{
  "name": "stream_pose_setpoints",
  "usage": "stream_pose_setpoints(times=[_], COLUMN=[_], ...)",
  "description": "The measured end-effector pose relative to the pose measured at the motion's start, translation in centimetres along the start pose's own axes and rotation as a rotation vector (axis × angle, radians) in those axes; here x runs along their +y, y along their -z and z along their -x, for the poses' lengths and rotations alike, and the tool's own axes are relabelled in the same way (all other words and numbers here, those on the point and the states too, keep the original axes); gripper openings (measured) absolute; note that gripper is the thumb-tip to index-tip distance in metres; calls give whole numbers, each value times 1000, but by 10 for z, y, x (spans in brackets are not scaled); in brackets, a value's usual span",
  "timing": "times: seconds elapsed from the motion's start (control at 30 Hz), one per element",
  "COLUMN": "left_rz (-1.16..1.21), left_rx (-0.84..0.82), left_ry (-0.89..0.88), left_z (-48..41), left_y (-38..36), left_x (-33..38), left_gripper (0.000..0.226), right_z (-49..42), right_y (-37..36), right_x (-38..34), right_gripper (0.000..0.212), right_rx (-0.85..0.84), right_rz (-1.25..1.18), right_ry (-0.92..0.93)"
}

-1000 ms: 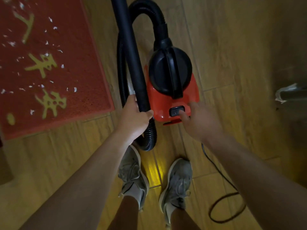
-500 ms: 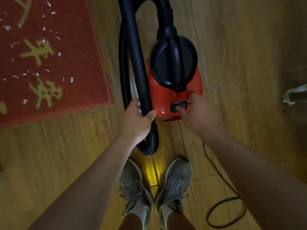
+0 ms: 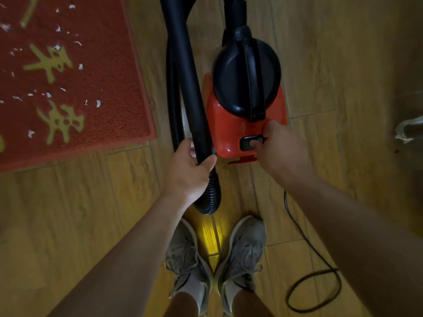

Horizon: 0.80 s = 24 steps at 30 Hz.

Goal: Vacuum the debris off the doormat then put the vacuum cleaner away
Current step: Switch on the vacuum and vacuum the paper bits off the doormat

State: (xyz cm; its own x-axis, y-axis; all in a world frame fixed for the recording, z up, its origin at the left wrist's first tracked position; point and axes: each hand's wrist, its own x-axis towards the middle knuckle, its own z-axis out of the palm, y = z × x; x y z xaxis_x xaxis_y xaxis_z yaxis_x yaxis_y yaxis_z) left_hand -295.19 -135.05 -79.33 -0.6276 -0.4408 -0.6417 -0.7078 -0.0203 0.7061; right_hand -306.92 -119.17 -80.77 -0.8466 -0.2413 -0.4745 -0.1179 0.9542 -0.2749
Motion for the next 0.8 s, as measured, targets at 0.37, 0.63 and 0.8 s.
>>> stream_pose_setpoints(times=[0.37, 0.63, 0.8], left_rz=[131, 138, 149], left_rx=[-105, -136, -134], left_ry=[74, 84, 71], left_z=[8, 23, 29], left_y=[2, 14, 14], left_x=[-1, -2, 1], left_gripper=[26, 25, 23], right_z=[-15, -24, -16], right_y=[3, 8, 11], right_x=[-8, -20, -17], right_gripper=[31, 27, 25], right_rx=[-72, -112, -98], right_rz=[130, 204, 183], right_ry=[-91, -158, -125])
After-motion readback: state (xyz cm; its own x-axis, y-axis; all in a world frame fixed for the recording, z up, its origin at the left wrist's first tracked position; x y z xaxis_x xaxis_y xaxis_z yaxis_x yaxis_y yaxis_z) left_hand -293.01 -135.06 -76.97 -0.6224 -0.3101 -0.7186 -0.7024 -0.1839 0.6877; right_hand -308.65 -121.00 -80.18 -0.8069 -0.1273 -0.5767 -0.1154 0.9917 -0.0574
